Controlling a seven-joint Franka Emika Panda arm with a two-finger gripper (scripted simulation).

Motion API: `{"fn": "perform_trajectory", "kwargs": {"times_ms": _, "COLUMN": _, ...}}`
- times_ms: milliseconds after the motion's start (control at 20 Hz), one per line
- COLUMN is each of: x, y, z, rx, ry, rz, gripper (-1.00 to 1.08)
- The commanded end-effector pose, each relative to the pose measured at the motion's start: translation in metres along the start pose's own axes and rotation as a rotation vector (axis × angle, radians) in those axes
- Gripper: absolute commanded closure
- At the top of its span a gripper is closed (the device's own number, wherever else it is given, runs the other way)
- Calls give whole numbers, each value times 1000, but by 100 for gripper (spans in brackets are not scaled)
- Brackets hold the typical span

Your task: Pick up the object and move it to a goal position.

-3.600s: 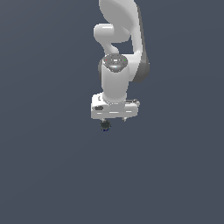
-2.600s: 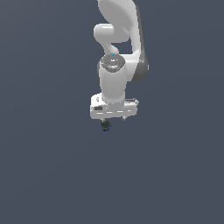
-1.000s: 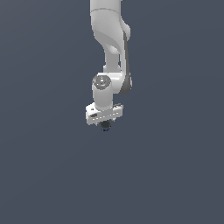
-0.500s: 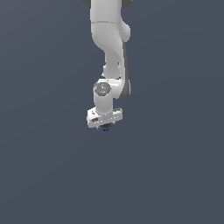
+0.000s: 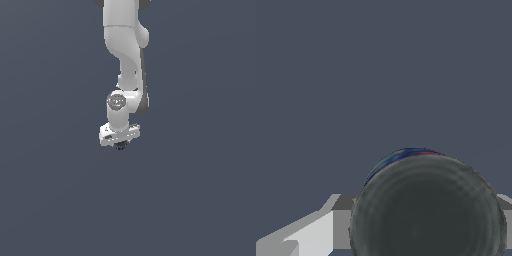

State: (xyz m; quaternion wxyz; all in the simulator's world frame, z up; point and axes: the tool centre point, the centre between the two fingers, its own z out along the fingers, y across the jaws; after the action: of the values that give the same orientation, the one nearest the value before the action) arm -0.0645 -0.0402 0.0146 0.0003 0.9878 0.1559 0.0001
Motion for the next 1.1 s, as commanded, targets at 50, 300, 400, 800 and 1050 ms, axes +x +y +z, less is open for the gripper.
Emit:
{"fn": "perform_trajectory", "kwargs": {"times_ms": 50, "x": 0, "y": 0, "z": 0, "rx": 0, "ry": 0, "rz": 0, "gripper": 108}}
{"fn": "perform_trajectory", "kwargs": {"times_ms": 300, "x": 0, "y": 1, "z": -6, "rx": 0, "ry": 0, "rz": 0, "gripper": 108}}
{"fn": "perform_trajectory", "kwargs": {"times_ms": 400, "x": -1, "y": 3, "z": -12, "rx": 0, "ry": 0, "rz": 0, "gripper": 108}}
{"fn": "perform_trajectory", "kwargs": {"times_ms": 800, "x": -4, "y": 14, "z": -59, "rx": 0, "ry": 0, "rz": 0, "gripper": 108}}
{"fn": "perform_trajectory", "kwargs": {"times_ms": 1050, "x": -8, "y": 24, "z": -105, "rx": 0, "ry": 0, "rz": -1, "gripper": 108}}
